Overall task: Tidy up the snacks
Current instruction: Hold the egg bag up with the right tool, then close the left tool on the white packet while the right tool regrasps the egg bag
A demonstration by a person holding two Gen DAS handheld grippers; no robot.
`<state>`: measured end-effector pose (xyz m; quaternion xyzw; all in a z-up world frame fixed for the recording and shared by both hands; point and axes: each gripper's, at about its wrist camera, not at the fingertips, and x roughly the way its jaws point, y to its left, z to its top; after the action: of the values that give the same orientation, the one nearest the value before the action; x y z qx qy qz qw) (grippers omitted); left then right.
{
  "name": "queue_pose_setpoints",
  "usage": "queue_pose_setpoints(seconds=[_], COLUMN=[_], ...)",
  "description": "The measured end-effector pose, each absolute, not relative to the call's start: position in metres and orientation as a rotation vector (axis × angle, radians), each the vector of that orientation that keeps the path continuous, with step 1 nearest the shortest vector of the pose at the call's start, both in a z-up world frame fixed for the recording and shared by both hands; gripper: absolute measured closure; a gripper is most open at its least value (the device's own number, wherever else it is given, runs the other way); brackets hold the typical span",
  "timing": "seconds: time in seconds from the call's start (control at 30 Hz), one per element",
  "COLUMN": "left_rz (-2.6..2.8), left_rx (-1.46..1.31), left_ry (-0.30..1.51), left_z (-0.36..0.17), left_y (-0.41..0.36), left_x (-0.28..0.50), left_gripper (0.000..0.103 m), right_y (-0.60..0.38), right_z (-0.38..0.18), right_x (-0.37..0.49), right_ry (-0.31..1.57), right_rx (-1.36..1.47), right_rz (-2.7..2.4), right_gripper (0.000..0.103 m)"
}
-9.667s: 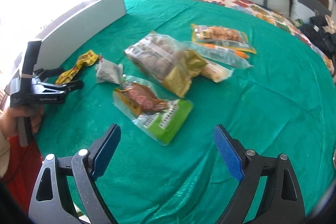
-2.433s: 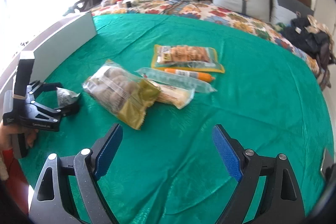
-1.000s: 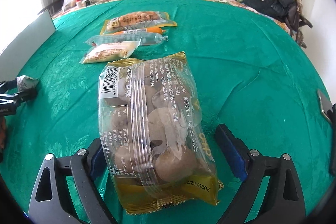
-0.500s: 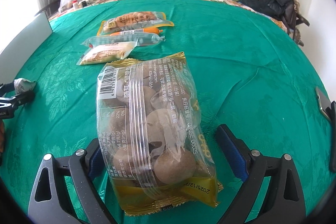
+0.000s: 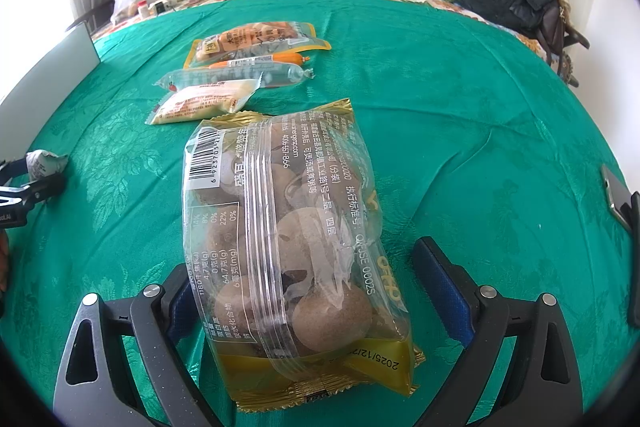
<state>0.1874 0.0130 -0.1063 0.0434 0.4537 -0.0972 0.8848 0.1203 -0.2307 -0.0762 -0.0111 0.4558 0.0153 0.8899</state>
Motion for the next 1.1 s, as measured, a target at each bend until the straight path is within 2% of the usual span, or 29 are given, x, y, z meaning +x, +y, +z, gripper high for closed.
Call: queue_pose_setpoints(seconds=[0.7, 0.93, 0.97, 1.0, 1.03, 1.07, 1.1], left_rz=[-0.203, -0.28, -0.28, -0.272, -0.302, -0.325, -0.332], left_rx=[0.093, 0.088, 0.105, 0.14, 0.143, 0.138, 0.137], left_ry=[0.944, 1.027, 1.028, 1.011, 0.989, 0.977, 0.982], left_z=[-0.106, -0.099, -0.099, -0.098, -0.095, -0.093, -0.091], left_y=[0.014, -0.008, -0.014, -0.02, -0.024, -0.027, -0.028], left_x=[0.187, 0.185, 0.185, 0.183, 0.181, 0.179, 0.179], left_gripper=[0.0, 0.002, 0.01, 0.026, 0.037, 0.067, 0.072], right_y=[-0.231, -0.231, -0.231, -0.231, -0.231, -0.231, -0.232], right_z=[-0.076, -0.076, -0.076, -0.076, -0.076, -0.077, -0.077], right_x=[0.12, 0.12, 0.12, 0.12, 0.12, 0.12, 0.12], right_ry=[0.947, 0.947, 0.947, 0.947, 0.947, 0.948, 0.951], right_rx=[-0.023, -0.023, -0.023, -0.023, -0.022, -0.022, -0.026], right_rz=[0.032, 0.032, 0.032, 0.032, 0.033, 0.037, 0.044], right_gripper=[0.006, 0.006, 0.006, 0.006, 0.006, 0.006, 0.006])
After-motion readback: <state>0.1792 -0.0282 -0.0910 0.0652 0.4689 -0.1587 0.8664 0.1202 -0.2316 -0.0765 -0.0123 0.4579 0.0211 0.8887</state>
